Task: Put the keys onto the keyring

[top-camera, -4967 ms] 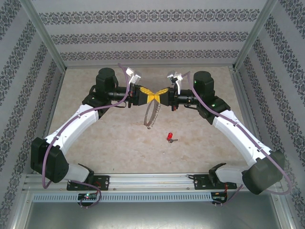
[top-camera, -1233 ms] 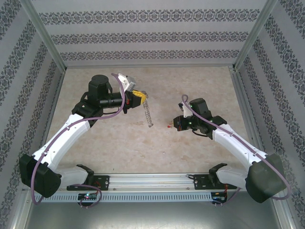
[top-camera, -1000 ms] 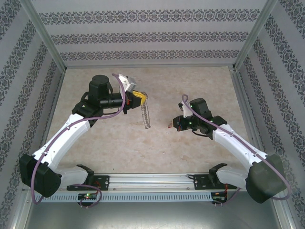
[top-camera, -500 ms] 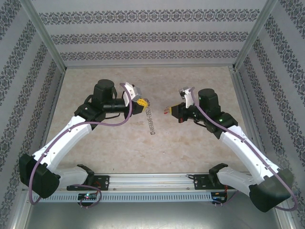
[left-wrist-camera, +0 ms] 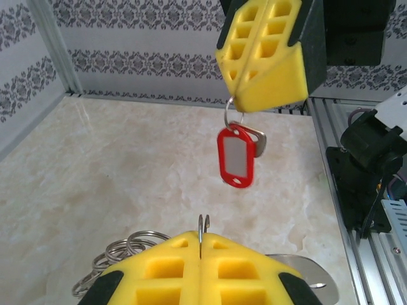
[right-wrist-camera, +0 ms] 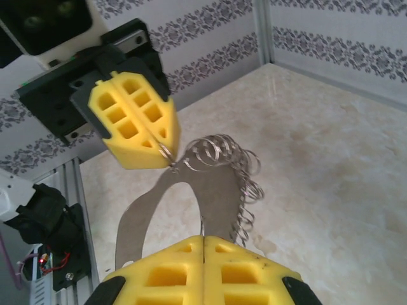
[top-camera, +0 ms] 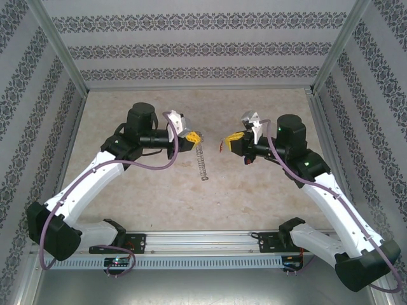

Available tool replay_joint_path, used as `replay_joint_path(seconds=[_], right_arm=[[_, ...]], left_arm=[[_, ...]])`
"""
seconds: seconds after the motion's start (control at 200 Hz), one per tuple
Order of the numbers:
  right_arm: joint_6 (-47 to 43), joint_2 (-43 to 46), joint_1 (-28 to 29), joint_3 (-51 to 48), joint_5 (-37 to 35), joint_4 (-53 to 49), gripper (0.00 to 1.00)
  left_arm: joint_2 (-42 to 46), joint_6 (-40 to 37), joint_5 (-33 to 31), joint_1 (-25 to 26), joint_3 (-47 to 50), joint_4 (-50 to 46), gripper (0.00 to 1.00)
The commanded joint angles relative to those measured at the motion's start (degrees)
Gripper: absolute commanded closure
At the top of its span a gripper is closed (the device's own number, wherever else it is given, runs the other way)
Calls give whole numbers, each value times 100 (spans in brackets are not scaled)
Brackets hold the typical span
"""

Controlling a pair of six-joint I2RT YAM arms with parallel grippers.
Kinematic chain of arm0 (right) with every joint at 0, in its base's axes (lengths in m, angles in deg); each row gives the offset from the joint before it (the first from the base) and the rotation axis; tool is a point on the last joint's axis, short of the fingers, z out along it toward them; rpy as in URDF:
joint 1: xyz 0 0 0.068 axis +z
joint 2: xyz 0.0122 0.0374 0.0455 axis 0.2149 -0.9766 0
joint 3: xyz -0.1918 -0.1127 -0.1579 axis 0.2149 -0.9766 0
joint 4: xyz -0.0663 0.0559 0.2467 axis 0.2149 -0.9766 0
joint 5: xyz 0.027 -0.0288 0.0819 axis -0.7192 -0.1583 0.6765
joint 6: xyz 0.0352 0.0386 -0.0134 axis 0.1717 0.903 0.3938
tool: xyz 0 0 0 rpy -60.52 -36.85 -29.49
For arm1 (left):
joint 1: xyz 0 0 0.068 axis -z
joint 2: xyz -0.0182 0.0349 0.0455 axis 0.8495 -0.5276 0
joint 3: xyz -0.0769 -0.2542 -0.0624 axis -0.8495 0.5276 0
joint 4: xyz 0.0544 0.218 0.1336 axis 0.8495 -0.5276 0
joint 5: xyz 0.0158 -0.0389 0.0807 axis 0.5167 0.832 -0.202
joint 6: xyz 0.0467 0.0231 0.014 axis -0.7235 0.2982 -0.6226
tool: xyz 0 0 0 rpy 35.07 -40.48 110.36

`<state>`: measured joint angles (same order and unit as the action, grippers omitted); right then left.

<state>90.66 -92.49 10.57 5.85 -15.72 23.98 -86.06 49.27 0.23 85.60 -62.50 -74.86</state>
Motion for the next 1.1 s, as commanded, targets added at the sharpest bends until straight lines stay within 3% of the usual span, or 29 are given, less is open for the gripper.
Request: replay_joint_path(seconds=[0.0, 0.485, 1.094], right_arm=[[-207, -62, -37, 200, 439, 140, 100], [-411, -408, 27, 327, 560, 116, 100], [-551, -701, 276, 554, 559, 27, 100]], left_arm=[[-169, -279, 317, 119, -406, -215, 100], [-859, -552, 520, 263, -1050, -768, 100], [-1041, -631, 548, 381, -1249, -925, 100]])
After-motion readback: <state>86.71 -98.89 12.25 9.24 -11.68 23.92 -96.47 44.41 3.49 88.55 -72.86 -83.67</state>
